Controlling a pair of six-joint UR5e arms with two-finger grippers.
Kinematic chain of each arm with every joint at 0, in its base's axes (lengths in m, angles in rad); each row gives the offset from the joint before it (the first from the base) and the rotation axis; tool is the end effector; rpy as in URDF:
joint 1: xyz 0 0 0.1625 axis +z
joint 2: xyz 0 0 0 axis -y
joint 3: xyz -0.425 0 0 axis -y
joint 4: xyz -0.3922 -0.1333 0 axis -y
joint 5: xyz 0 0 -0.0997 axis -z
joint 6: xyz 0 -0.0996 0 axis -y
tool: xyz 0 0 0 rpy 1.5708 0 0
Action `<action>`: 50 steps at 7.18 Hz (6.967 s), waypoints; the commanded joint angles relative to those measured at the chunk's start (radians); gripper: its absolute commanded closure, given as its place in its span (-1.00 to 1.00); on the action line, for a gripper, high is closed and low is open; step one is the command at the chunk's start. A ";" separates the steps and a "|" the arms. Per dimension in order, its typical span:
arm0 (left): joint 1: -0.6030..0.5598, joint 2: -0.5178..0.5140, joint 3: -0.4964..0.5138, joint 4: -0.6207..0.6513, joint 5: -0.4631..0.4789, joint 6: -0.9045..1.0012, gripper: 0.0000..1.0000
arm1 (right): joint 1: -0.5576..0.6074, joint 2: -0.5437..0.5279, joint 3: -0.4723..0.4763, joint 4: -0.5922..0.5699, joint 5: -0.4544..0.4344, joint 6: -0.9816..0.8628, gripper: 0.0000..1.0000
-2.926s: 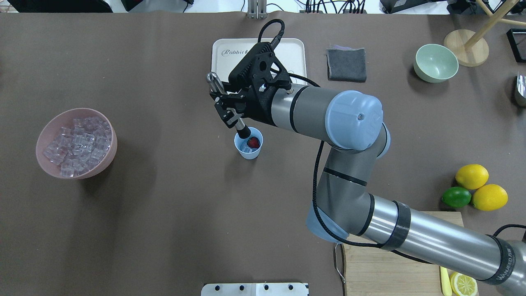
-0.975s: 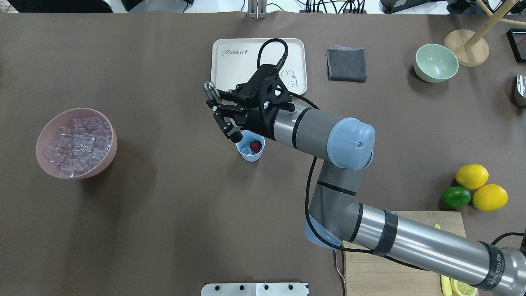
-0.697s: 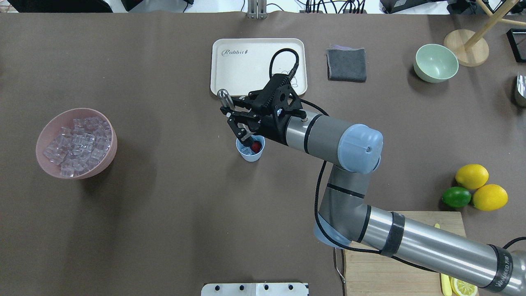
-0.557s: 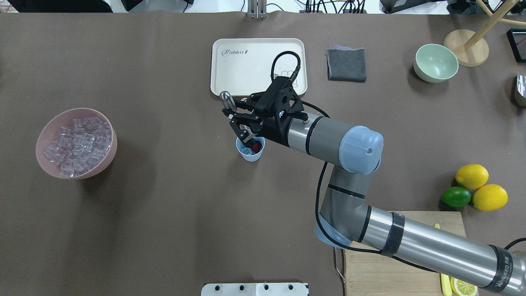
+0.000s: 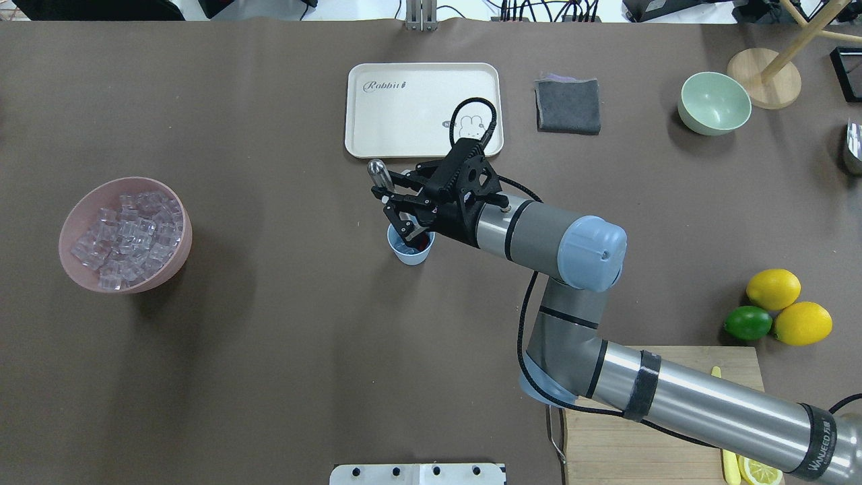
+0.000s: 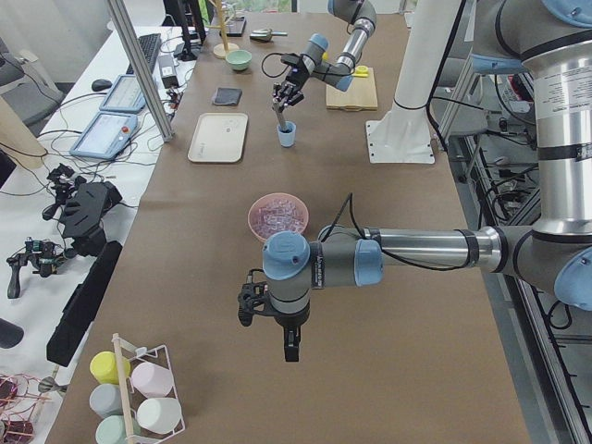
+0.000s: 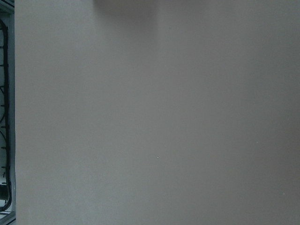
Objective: Mash ice and strawberries in cup
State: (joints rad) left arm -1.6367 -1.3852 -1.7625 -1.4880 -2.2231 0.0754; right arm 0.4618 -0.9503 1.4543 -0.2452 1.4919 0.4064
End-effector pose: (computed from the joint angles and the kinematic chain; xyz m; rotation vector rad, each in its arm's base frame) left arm -0.0995 -0.4014 0.6644 -0.0277 0.6556 -0.0159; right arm -0.5289 -0.4209 0.1971 1.3814 -1.2296 -0.4211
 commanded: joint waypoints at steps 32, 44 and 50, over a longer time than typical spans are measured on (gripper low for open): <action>0.006 -0.011 -0.017 0.003 -0.174 0.001 -0.97 | 0.503 -0.301 -0.023 -1.094 0.831 0.244 1.00; 0.006 -0.009 -0.017 0.005 -0.174 0.003 -0.97 | 0.599 -0.298 -0.011 -1.106 0.763 0.166 -1.00; 0.008 -0.005 -0.008 0.005 -0.174 0.003 -0.97 | 0.903 -0.677 0.200 -1.115 0.765 -0.167 -1.00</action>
State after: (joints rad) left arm -1.6292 -1.3901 -1.7733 -1.4834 -2.3976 0.0782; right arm 1.2960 -1.5365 1.5817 -1.3554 2.2553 0.2584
